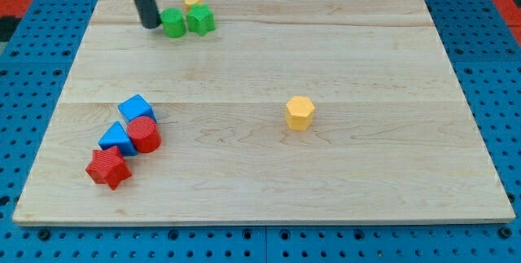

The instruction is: Move your arm closer to the yellow hexagon

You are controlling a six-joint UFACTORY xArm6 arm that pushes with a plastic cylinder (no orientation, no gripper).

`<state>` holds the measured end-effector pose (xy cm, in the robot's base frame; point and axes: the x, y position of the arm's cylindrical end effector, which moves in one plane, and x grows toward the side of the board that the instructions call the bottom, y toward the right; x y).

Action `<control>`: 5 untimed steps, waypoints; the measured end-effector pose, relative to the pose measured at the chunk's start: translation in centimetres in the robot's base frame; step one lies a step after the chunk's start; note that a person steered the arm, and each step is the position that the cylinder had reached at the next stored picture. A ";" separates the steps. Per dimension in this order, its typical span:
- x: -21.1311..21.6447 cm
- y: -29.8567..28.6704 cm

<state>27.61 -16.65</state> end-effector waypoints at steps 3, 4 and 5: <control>7.0 11.9; 8.6 19.9; 12.4 26.8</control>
<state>39.99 10.18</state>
